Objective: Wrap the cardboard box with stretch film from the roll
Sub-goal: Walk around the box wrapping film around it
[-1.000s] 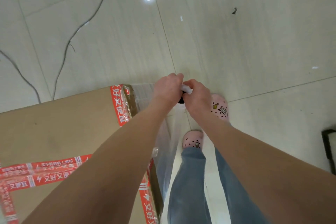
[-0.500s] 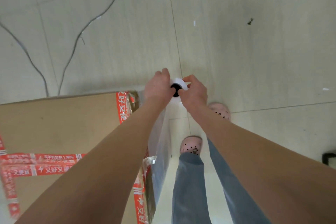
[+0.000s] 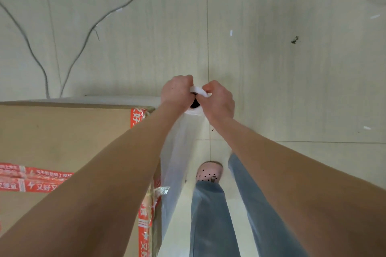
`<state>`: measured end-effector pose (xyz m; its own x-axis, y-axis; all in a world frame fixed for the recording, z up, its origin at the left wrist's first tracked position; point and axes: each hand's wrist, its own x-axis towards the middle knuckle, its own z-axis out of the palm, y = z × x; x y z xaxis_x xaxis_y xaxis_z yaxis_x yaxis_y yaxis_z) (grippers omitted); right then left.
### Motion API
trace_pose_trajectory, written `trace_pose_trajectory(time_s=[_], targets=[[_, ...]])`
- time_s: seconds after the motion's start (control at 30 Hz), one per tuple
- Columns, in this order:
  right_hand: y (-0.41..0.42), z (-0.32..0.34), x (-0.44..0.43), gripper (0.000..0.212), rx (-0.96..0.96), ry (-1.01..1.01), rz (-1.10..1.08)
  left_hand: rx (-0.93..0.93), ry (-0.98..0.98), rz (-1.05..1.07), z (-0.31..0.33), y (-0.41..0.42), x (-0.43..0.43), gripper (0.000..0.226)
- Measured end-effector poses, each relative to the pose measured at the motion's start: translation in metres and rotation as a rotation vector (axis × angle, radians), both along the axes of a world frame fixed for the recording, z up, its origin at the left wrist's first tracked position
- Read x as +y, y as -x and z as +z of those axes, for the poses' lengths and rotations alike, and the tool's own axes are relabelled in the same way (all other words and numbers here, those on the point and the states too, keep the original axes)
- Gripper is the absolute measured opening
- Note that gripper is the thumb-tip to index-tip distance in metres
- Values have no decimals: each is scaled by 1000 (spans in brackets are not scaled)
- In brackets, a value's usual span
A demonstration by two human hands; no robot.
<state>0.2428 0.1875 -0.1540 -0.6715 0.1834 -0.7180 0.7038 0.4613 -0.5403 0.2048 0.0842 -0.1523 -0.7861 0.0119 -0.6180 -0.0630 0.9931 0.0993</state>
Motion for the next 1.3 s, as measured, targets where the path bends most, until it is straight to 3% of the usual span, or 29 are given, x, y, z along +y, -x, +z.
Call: trace_pose_trajectory(time_s=[0.13,0.27,0.37,0.47,0.53,0.67,0.73,0.93,1.07,1.23,1.3], targets=[[15,-4,-12,38,-127,121,-66,28,-12,292,0,13,-15,22],[34,-4,-19,39,-146,168,-119,-96,-8,469,-4,20,-26,29],[41,-3,-19,40,-150,155,-124,-149,-59,454,0,20,-26,38],[44,-3,-19,39,-161,133,-92,-117,-83,214,1,23,-17,50],[46,-5,-20,40,-170,114,-61,-102,-35,62,0,30,-14,44],[55,-5,-21,39,-174,74,7,-123,65,-45,3,49,-12,24],[66,-2,-22,39,-162,39,37,-112,48,3,4,57,-15,23],[103,3,-41,41,4,70,-23,-59,-39,489,-2,80,-40,13],[122,4,-57,43,-125,161,-151,-81,-21,656,-4,87,-58,30],[132,3,-62,25,-149,146,-177,-150,-130,521,-5,103,-71,22],[136,4,-64,24,-145,104,-106,-135,-140,349,-2,114,-70,38]])
